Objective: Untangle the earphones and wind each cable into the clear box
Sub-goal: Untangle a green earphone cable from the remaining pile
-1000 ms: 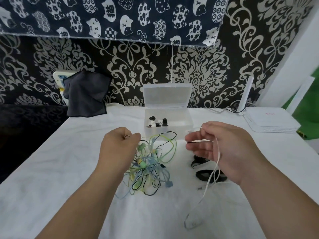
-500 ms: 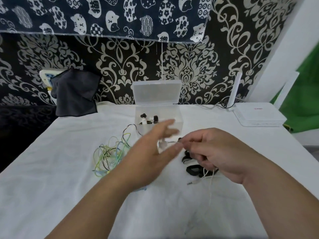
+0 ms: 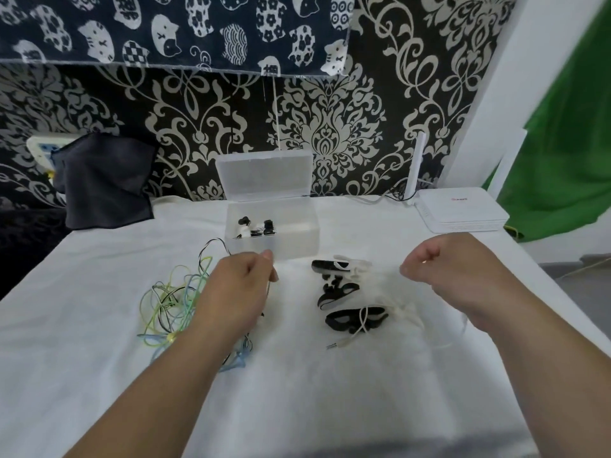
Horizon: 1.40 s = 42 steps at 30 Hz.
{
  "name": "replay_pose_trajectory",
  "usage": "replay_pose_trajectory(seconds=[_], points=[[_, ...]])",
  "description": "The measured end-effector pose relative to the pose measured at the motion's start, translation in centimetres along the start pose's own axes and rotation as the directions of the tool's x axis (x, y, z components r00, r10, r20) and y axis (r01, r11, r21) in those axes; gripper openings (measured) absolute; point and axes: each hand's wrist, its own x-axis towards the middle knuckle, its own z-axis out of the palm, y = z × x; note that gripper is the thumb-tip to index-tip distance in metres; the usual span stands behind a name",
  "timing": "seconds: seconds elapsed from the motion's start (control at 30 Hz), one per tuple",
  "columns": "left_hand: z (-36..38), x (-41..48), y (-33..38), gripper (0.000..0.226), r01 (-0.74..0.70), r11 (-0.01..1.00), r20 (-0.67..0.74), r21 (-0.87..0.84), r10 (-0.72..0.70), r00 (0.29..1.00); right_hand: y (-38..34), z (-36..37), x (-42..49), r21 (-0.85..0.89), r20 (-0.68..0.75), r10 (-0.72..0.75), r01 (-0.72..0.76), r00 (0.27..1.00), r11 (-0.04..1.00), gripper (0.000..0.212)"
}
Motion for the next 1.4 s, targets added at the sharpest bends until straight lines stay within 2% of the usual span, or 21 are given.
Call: replay_pose_trajectory(seconds=[0.1, 0.23, 0.33, 0.43, 0.53, 0.6, 0.77, 0.83, 0.9, 0.97, 1.03, 1.13, 1.2, 1.33, 1.4], points=[[1.1, -0.4, 0.2, 0.046, -0.098, 0.988, 0.208, 0.118, 0.072, 0.975, 0.7, 0.7, 0.2, -0.109, 0.058, -0.015, 0.021, 0.998, 0.994, 0.011], [2.1, -0.9, -0.2, 0.036, -0.227, 0.926, 0.527, 0.302, 0.036, 0.849, 1.0, 2.7, 0.2, -0.262, 0.11, -0.064, 0.091, 0.992, 0.961, 0.013], [2.5, -1.3, -0.6, 0.021, -0.293, 0.866, 0.61, 0.404, -0.016, 0.792, 0.8, 4.7, 0.1, -0.278, 0.164, -0.123, 0.165, 0.979, 0.946, 0.015], [2.6, -1.3, -0.6, 0.013, -0.302, 0.841, 0.609, 0.449, -0.041, 0.792, 1.0, 6.4, 0.4, -0.329, 0.215, -0.115, 0.183, 0.97, 0.926, 0.015], [2.6, -1.0, -0.7, 0.012, -0.285, 0.855, 0.596, 0.432, -0.033, 0.802, 1.8, 7.7, 0.8, -0.441, 0.259, -0.031, 0.146, 0.965, 0.886, 0.013], [2.6, -0.9, -0.9, 0.009, -0.299, 0.85, 0.565, 0.435, 0.001, 0.825, 2.1, 8.1, 0.8, -0.482, 0.269, 0.013, 0.123, 0.963, 0.868, 0.012], [2.9, -0.6, -1.4, 0.009, -0.265, 0.872, 0.45, 0.411, 0.058, 0.891, 1.3, 7.3, 0.4, -0.477, 0.353, 0.053, 0.131, 0.934, 0.869, 0.027], [2.9, -0.6, -1.4, 0.01, -0.271, 0.868, 0.432, 0.416, 0.074, 0.899, 1.0, 7.3, 0.2, -0.451, 0.314, 0.022, 0.129, 0.949, 0.883, 0.027], [2.9, -0.6, -1.5, 0.011, -0.287, 0.862, 0.426, 0.418, 0.093, 0.9, 0.7, 7.7, 0.3, -0.422, 0.184, -0.081, 0.153, 0.979, 0.894, 0.028], [2.9, -0.6, -1.6, 0.011, -0.281, 0.868, 0.418, 0.409, 0.096, 0.904, 0.5, 8.4, 0.5, -0.365, 0.103, -0.176, 0.202, 0.979, 0.909, 0.033], [2.9, -0.5, -1.6, 0.012, -0.264, 0.878, 0.402, 0.399, 0.091, 0.911, 0.5, 9.1, 0.6, -0.357, 0.16, -0.199, 0.244, 0.967, 0.902, 0.042], [2.6, -0.3, -1.9, 0.013, -0.233, 0.894, 0.379, 0.384, 0.077, 0.922, 0.3, 10.4, 0.4, -0.466, 0.266, -0.155, 0.268, 0.951, 0.843, 0.055], [2.3, -0.3, -2.1, 0.013, -0.225, 0.901, 0.379, 0.371, 0.074, 0.922, 0.3, 10.7, 0.3, -0.508, 0.247, -0.146, 0.256, 0.958, 0.822, 0.052], [1.8, -0.4, -2.1, 0.012, -0.227, 0.907, 0.402, 0.356, 0.071, 0.913, 0.2, 10.9, 0.5, -0.557, 0.12, -0.135, 0.179, 0.984, 0.811, 0.043], [1.6, -0.5, -2.2, 0.012, -0.235, 0.904, 0.419, 0.359, 0.069, 0.905, 0.2, 10.8, 0.4, -0.564, 0.128, -0.142, 0.189, 0.982, 0.803, 0.038]])
